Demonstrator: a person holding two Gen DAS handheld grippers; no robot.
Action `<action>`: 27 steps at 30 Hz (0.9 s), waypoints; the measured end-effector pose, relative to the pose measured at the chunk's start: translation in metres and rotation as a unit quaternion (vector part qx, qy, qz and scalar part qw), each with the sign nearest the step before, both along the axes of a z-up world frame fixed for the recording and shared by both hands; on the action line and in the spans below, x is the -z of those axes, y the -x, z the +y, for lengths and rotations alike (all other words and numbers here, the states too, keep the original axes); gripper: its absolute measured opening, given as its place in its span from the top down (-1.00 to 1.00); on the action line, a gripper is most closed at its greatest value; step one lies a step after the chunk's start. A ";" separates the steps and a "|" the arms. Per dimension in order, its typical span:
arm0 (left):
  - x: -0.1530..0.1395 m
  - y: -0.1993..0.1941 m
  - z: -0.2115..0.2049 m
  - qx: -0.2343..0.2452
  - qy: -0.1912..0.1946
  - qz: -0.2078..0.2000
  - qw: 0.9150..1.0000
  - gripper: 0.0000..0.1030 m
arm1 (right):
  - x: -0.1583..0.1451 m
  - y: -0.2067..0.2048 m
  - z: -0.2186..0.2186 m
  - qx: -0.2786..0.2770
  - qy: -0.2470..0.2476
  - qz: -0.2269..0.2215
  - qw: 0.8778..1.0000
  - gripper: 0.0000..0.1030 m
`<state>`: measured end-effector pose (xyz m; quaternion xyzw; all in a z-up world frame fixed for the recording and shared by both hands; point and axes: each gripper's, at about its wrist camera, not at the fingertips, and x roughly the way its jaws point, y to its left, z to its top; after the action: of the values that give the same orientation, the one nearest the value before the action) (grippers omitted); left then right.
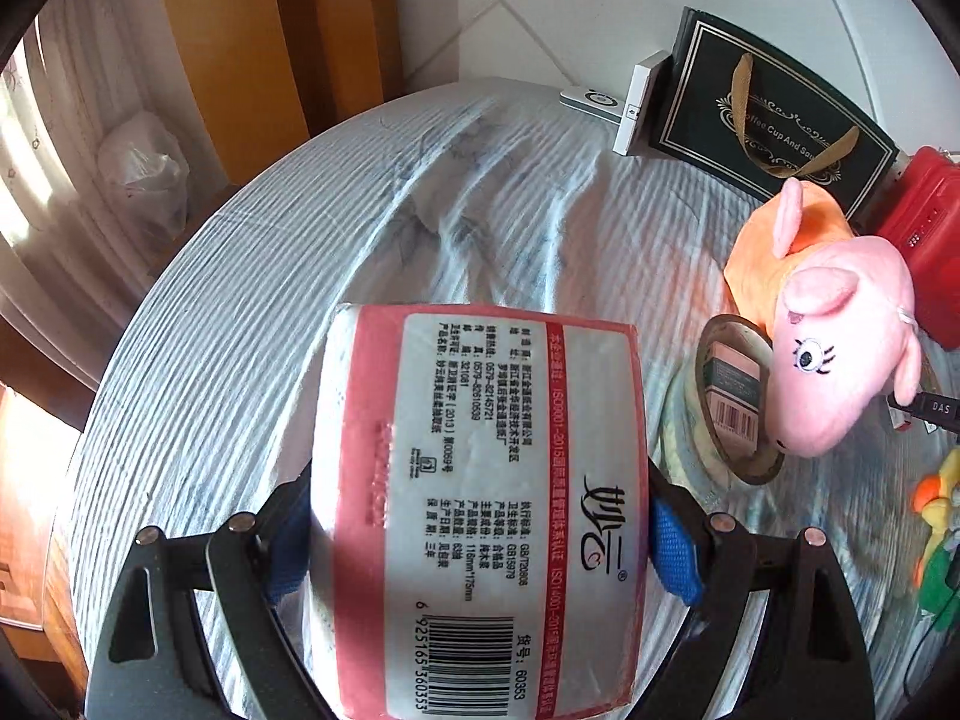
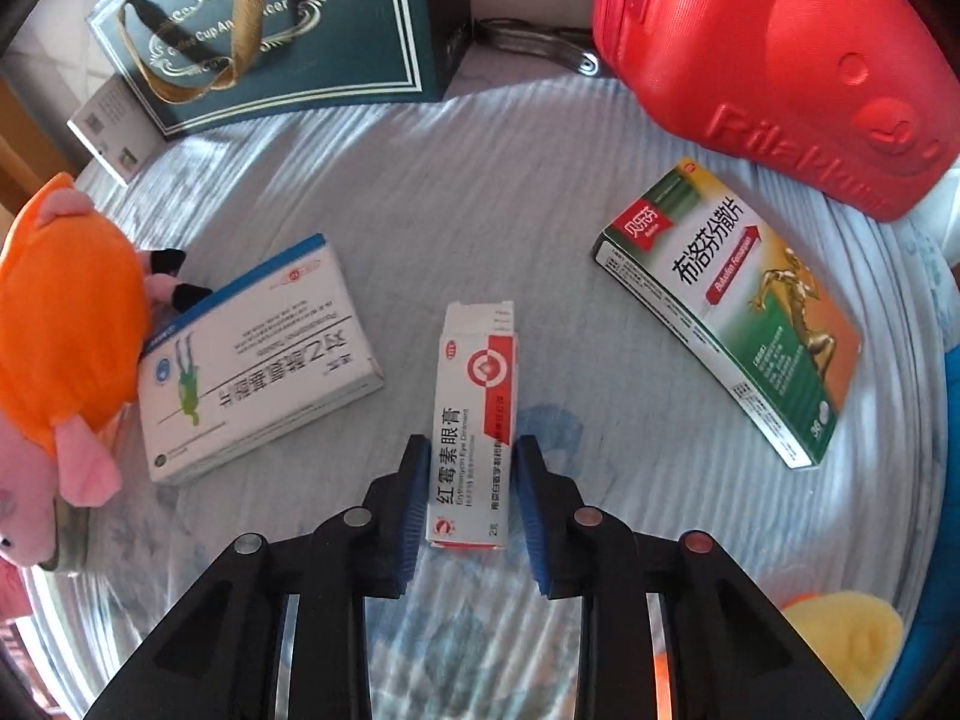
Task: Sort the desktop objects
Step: 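Grasp the small white-red ointment box with the right tool while the left holds the tissue pack, then carry the tissue pack and ointment box with both tools over the blue bin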
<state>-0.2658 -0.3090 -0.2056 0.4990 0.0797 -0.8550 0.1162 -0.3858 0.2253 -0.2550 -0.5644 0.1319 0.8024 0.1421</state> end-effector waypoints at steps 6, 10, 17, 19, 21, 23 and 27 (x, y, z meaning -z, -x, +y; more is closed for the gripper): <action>-0.027 -0.036 0.025 0.021 0.010 0.028 0.999 -0.75 | -0.050 -0.056 -0.018 -0.011 -0.001 0.058 0.998 0.47; -0.050 -0.067 0.048 0.047 0.005 0.047 0.998 -0.75 | -0.096 -0.112 -0.033 -0.014 0.001 0.108 0.994 0.47; -0.096 -0.122 0.099 0.104 -0.001 0.093 0.990 -0.75 | -0.178 -0.215 -0.061 -0.006 -0.022 0.196 0.980 0.47; -0.110 -0.134 0.116 0.124 0.000 0.109 0.986 -0.75 | -0.201 -0.250 -0.064 0.001 -0.042 0.217 0.975 0.47; -0.123 -0.145 0.134 0.143 0.001 0.125 0.982 -0.76 | -0.218 -0.274 -0.064 0.011 -0.055 0.236 0.970 0.47; -0.136 -0.156 0.153 0.159 -0.001 0.140 0.977 -0.75 | -0.237 -0.306 -0.059 0.027 -0.061 0.258 0.964 0.47; -0.159 -0.171 0.197 0.193 -0.006 0.170 0.966 -0.75 | -0.270 -0.376 -0.039 0.064 -0.089 0.292 0.950 0.47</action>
<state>-0.0952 -0.1123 -0.0463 0.3529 0.0056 -0.9331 -0.0689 -0.0102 0.1864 0.0146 -0.2810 0.1317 0.9297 0.1984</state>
